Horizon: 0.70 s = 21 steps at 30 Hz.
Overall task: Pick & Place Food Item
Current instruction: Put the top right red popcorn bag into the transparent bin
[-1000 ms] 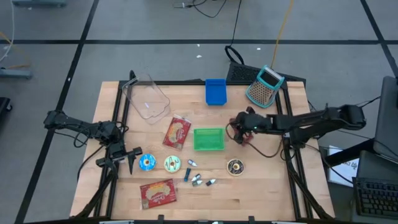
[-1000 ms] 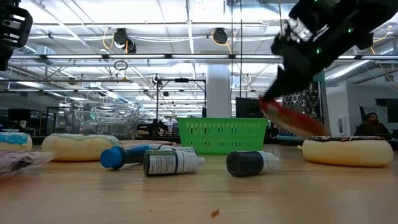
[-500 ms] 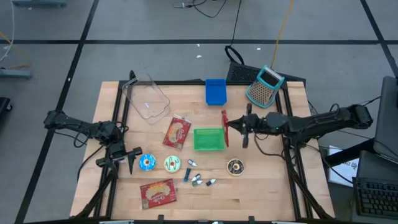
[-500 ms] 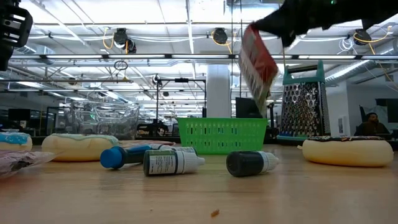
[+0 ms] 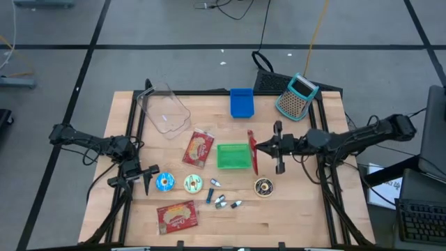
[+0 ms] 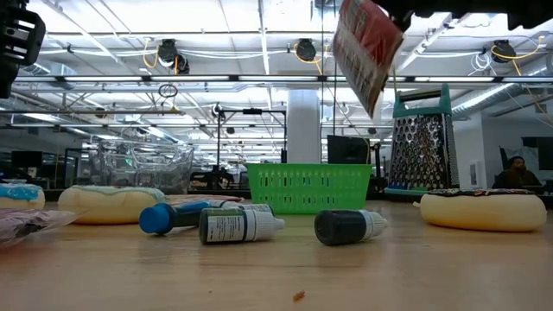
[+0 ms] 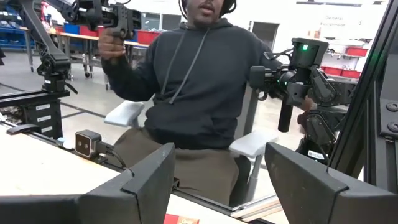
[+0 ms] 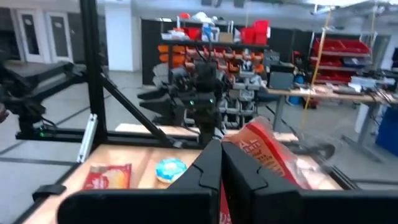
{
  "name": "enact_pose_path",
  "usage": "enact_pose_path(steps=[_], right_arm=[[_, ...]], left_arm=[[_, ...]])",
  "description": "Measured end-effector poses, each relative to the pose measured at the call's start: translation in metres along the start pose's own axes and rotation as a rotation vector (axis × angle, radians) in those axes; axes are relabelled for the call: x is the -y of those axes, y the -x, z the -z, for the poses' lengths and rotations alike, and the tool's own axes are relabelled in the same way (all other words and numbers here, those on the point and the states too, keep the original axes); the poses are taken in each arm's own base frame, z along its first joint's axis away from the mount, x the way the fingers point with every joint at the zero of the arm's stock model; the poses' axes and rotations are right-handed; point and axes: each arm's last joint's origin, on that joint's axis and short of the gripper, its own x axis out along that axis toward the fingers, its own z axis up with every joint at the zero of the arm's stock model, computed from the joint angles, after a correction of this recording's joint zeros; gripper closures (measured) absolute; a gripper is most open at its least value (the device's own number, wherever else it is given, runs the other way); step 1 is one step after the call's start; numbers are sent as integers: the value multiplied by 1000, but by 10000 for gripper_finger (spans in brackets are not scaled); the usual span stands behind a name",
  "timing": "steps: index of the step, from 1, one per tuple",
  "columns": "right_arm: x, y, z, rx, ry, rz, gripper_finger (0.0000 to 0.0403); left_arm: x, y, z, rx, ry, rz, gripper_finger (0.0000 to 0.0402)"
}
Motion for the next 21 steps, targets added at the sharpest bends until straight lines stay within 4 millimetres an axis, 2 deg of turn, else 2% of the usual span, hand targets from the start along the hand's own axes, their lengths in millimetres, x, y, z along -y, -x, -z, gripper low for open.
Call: enact_pose_path(steps=[6,11,16,21], right_arm=[[-9,-1,-4,54,3,-94,403],[-16,-8,-1,108,16,-228,403],[-19,-17,3,155,16,-268,403],[-20,-23,9,164,16,-264,403]], left_arm=[[-2,0,-1,17,-49,-66,149],[-7,1,-7,82,-116,-275,149],[-12,5,-15,157,-232,-542,149],[-13,7,-20,191,-314,-649,149]])
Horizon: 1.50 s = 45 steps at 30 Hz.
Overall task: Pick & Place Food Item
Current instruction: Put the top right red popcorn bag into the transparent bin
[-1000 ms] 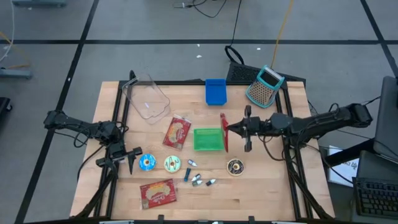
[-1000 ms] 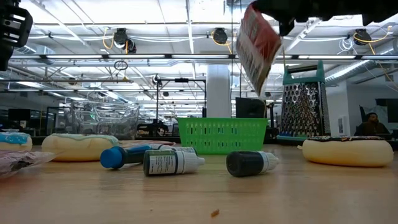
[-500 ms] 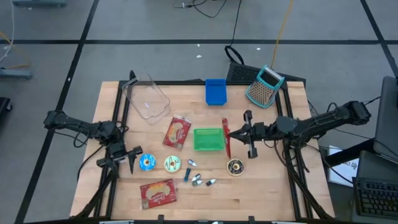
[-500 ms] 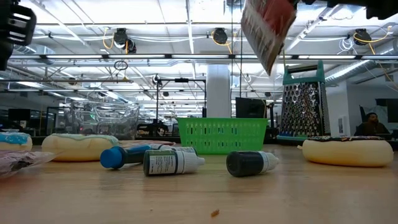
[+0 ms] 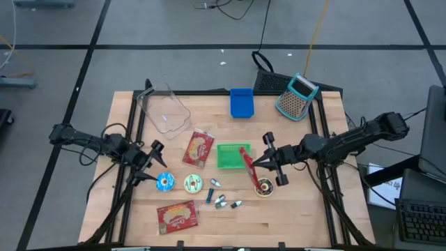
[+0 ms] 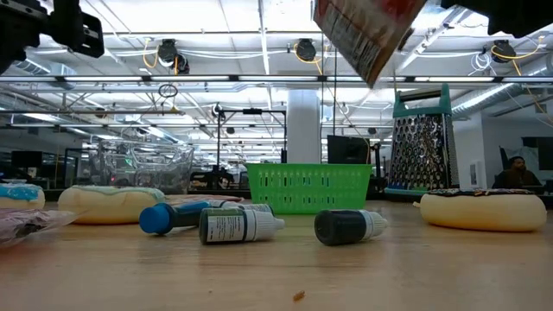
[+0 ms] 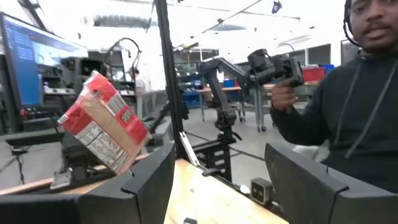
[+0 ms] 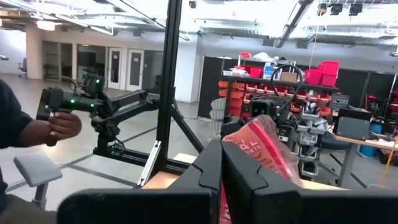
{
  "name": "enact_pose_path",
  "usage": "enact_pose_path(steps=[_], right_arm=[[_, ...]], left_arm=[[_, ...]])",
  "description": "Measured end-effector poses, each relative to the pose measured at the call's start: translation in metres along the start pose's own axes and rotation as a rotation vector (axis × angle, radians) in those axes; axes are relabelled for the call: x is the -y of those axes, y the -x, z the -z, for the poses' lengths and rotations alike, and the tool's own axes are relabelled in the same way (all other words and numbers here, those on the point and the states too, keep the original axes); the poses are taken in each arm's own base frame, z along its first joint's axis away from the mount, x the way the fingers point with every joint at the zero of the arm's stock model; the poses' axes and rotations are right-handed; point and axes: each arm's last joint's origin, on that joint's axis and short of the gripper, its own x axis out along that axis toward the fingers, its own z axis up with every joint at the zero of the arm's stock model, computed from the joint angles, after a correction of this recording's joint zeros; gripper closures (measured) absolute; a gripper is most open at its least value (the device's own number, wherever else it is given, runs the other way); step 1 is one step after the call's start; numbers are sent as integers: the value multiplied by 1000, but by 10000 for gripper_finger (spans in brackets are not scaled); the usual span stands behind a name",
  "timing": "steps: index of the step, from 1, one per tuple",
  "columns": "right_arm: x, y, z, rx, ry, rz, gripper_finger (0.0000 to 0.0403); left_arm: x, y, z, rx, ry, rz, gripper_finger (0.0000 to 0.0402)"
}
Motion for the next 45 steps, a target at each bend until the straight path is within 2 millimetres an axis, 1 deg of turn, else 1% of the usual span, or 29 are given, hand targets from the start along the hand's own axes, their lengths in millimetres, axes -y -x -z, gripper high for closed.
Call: enact_pose_path(steps=[6,11,13,16,19,22,23,25,29,33,36,40,45], right_arm=[[0,-1,0,13,1,1,403],[-2,-1,-3,53,6,-94,403],[-3,-1,-4,56,6,-103,403],[-3,-1,-3,57,2,-121,403],[-4,0,-4,59,-4,-145,403],[-4,0,-4,59,-2,-146,403],[-4,0,-4,59,-2,-145,403],[-4,0,-3,55,-2,-146,403],[-4,0,-1,37,4,-148,403],[-4,-1,-1,32,4,-149,403],[-5,-1,0,22,0,-155,403],[-10,-5,8,-1,-11,-177,403],[-12,-11,19,-2,-54,-181,403]], left_arm=[[0,0,0,3,32,-4,149],[0,0,0,1,81,-4,149],[-1,0,-2,23,81,-21,149],[-5,1,-6,65,73,-150,149],[-11,2,-8,83,80,-364,149],[-17,4,-6,86,135,-599,149],[-19,4,-6,84,150,-642,149],[-20,0,-10,73,151,-637,149],[-26,-17,-22,-1,162,-568,149],[-38,-40,-25,-224,137,-533,149],[-49,-61,-26,-332,92,-461,149],[-63,-88,-35,-360,47,-329,149],[-84,-122,-36,-402,18,-205,149]])
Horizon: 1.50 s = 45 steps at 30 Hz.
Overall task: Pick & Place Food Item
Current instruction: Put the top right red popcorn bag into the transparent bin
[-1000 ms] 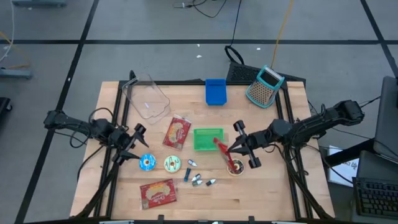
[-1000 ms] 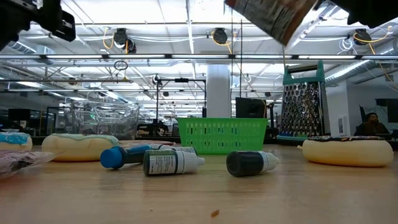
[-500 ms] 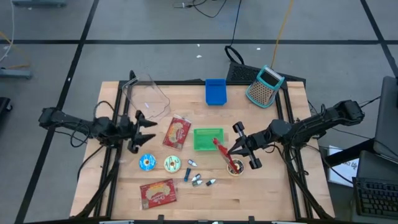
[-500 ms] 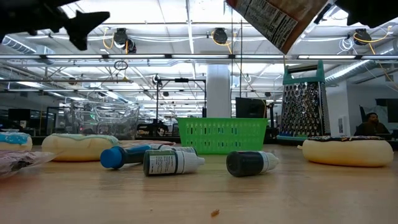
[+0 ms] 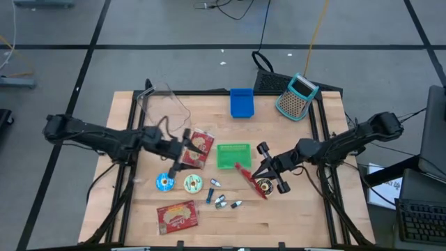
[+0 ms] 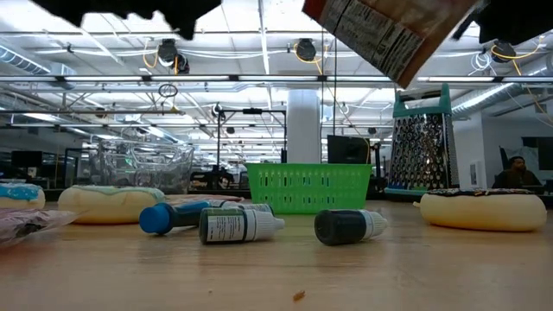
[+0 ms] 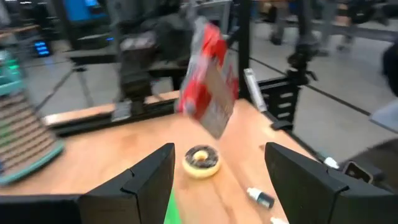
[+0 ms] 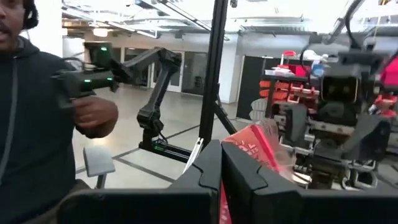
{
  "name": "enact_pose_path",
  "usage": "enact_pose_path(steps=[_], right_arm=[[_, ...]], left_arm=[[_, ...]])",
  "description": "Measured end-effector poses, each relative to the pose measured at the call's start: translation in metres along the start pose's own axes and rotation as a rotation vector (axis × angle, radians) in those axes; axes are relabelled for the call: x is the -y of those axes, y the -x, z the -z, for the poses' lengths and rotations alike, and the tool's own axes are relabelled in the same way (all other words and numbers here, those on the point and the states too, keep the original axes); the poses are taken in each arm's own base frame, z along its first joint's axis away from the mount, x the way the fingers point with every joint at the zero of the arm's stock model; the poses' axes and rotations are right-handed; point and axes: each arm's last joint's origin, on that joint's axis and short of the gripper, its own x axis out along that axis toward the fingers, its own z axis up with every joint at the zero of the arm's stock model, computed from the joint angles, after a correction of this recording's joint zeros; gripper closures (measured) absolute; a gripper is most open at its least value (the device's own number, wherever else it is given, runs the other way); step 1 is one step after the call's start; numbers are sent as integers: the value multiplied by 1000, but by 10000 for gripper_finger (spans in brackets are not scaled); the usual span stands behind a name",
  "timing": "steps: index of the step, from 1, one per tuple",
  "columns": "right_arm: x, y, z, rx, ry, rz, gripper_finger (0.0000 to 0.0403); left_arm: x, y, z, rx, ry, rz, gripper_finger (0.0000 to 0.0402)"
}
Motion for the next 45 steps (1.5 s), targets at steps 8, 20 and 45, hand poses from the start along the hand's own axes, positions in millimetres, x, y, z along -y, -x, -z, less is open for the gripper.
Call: enact_pose_path(steps=[8,20,45], right_arm=[[-1,-5,10,7,-30,-57,403],[-3,-5,10,10,-26,-88,403],[-3,-5,10,10,-15,-83,403]], left_arm=[[-24,-54,-16,-14,-57,134,149],[-40,-111,-23,6,-46,331,149],[-45,-141,-11,-36,-82,252,149]])
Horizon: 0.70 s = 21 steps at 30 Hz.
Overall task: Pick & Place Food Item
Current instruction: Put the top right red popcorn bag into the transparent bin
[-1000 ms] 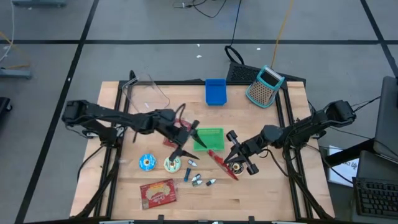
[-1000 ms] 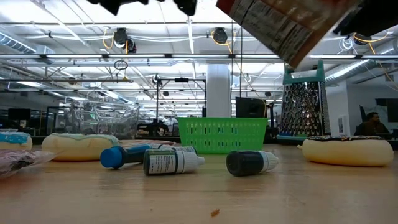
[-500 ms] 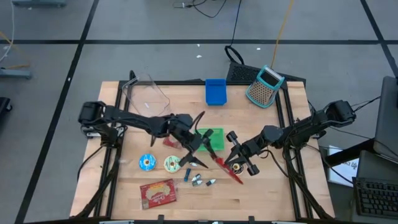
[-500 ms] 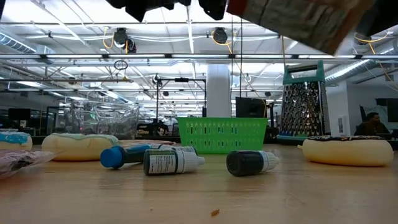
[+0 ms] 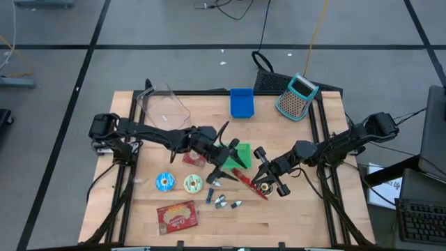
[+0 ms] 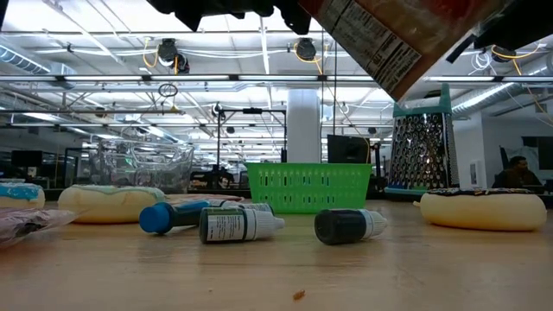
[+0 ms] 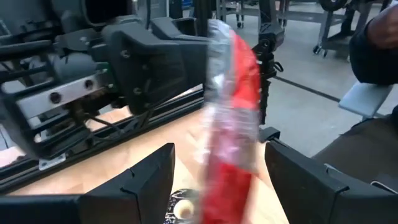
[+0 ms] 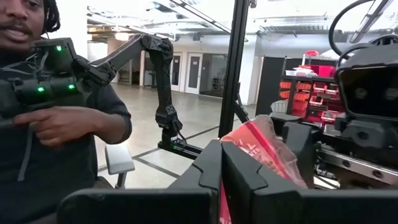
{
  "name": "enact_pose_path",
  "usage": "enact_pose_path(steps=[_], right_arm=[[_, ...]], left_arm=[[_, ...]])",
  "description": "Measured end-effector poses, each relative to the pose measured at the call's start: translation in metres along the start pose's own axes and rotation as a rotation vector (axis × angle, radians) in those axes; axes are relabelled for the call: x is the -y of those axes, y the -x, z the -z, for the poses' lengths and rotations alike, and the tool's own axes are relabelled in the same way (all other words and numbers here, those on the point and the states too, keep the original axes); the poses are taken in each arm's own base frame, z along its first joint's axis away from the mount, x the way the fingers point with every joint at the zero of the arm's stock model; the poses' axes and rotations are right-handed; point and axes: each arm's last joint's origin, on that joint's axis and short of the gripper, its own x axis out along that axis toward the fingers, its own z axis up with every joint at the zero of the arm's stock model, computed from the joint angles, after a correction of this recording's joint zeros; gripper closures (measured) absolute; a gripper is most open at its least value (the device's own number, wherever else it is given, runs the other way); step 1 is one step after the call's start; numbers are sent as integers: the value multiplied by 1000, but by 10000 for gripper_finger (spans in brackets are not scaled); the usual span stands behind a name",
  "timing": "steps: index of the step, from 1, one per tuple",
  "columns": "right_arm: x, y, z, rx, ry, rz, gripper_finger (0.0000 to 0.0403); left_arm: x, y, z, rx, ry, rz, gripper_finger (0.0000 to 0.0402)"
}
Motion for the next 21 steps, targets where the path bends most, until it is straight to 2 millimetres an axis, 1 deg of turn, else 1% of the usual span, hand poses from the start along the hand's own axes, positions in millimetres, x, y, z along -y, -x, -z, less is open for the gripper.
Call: enact_pose_path(steps=[7,10,13,21], right_arm=[[0,0,0,0,4,0,403],[0,0,0,0,4,0,403],[0,0,0,0,3,-1,403],[0,0,0,0,4,-1,403]], left_arm=[[1,0,0,0,-9,3,149],[1,0,0,1,-9,4,163],[1,0,0,6,-8,25,199],[1,0,-1,14,-18,25,326]])
